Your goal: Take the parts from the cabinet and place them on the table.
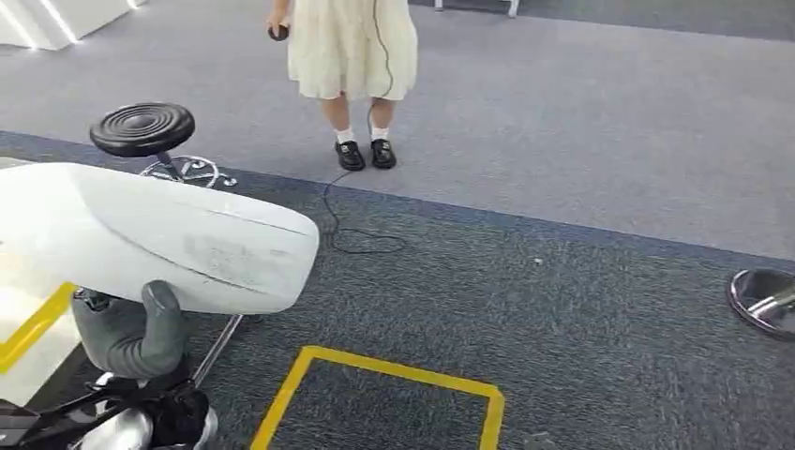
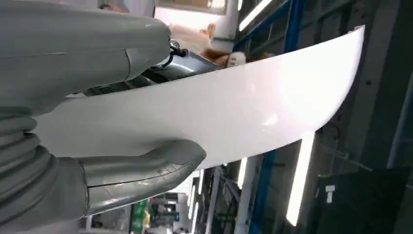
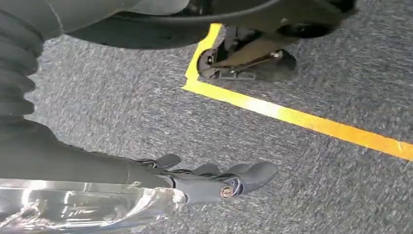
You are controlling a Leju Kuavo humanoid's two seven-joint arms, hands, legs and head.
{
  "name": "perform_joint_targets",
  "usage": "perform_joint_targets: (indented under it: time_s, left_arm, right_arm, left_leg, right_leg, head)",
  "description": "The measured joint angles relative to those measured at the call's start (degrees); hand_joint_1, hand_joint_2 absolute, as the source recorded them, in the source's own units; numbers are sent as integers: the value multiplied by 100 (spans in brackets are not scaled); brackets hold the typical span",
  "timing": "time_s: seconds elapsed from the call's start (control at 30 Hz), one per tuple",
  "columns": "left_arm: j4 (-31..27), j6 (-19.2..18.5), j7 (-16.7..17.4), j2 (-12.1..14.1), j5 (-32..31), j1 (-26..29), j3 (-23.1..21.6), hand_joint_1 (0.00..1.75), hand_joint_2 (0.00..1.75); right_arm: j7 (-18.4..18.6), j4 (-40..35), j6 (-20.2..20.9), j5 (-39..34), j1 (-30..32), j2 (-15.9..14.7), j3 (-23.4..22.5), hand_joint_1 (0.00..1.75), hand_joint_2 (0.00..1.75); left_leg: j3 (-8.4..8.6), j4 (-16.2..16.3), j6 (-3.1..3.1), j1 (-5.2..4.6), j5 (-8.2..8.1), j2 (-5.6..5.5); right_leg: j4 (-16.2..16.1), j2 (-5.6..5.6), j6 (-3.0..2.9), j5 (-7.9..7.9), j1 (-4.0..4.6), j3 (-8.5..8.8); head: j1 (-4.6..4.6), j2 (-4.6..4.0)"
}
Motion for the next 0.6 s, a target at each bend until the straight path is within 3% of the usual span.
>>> perform_joint_targets:
  time_s: [0.07, 0.1, 0.13, 0.23, 0.27, 0.3, 0.33, 0.4, 0.43, 0.47, 0.5, 0.57, 0.6]
  left_arm:
    - [2, 0, 0, -2, -2, 2, 0, 175, 175]
    - [2, 0, 0, -2, -2, 2, 0, 175, 175]
    - [2, 0, 0, -2, -2, 1, 0, 175, 175]
    - [2, -2, 0, -9, -4, 14, 4, 175, 175]
    - [2, -4, 2, -7, -6, 18, 6, 175, 175]
    - [2, -7, 0, -7, -7, 20, 7, 175, 175]
    - [2, -13, 0, -7, -7, -4, 4, 175, 175]
    - [2, -20, 0, -4, -9, -11, 4, 175, 175]
    - [9, -20, 0, 0, -9, -9, 7, 175, 175]
    - [13, -20, 0, 4, -7, -8, 7, 175, 175]
    - [13, -20, 0, 11, -7, -5, 9, 175, 175]
    - [13, -20, 0, 17, -7, -6, 9, 175, 175]
    - [13, -20, 0, 17, -7, -9, 9, 175, 175]
  right_arm:
    - [-4, 0, 0, 0, -10, 0, 0, 0, 175]
    - [-7, 0, 0, -2, -9, -7, 0, 0, 175]
    - [-11, 0, 0, -15, -4, -7, 0, 0, 175]
    - [-26, 0, 0, -50, -28, -9, -2, 0, 175]
    - [-30, 0, 0, -61, -34, 0, -4, 0, 175]
    - [-35, 0, 0, -61, -43, 4, -4, 0, 175]
    - [-42, 0, 0, -68, -49, 4, -4, 0, 175]
    - [-42, 0, 0, -76, -25, 2, -4, 0, 175]
    - [-41, 0, 0, -76, -16, 0, -7, 0, 175]
    - [-42, 0, 0, -76, -17, 0, -9, 0, 175]
    - [-42, 0, 0, -76, -23, 0, -9, 0, 175]
    - [-42, 0, 0, -76, -42, 0, -9, 0, 175]
    - [-41, 0, 0, -76, -48, 0, -9, 0, 175]
  left_leg:
    - [21, 7, -24, 14, 4, -166]
    - [20, 12, -47, 22, 0, -232]
    - [-12, 49, -89, -10, -8, -306]
    - [-84, 8, -195, 45, 71, -478]
    - [-109, 12, -227, 42, 76, -539]
    - [-125, 71, -242, 19, 9, -245]
    - [-241, 297, -271, 6, -170, 22]
    - [-660, 1171, -313, 20, -612, 180]
    - [-867, 1590, -326, 27, -756, 189]
    - [-964, 1776, -333, 34, -773, 191]
    - [-916, 1699, -333, 35, -649, 194]
    - [-511, 953, -311, 31, -202, 274]
    - [-236, 484, -289, 20, -20, 457]
  right_leg:
    - [-874, 101, -12, 521, -28, 391]
    - [-1354, 335, 1, 736, -63, 616]
    - [-1595, 571, -14, 663, -98, 724]
    - [-1611, 432, -115, 678, -53, 728]
    - [-1648, 352, -165, 708, -82, 739]
    - [-1666, 279, -197, 726, -81, 745]
    - [-1673, 214, -242, 724, -73, 747]
    - [-1673, 45, -264, 710, -57, 743]
    - [-1673, -52, -274, 702, -53, 740]
    - [-1672, -136, -276, 699, -50, 739]
    - [-1672, -213, -272, 694, -50, 746]
    - [-1672, -355, -256, 676, -50, 771]
    - [-1672, -413, -238, 663, -49, 795]
  head:
    - [0, 0]
    - [0, 0]
    - [11, 0]
    - [2, 0]
    - [7, 0]
    - [-2, 0]
    - [-70, 0]
    - [-79, 0]
    - [-79, 0]
    - [-81, 0]
    - [-76, 0]
    - [-79, 0]
    - [-81, 0]
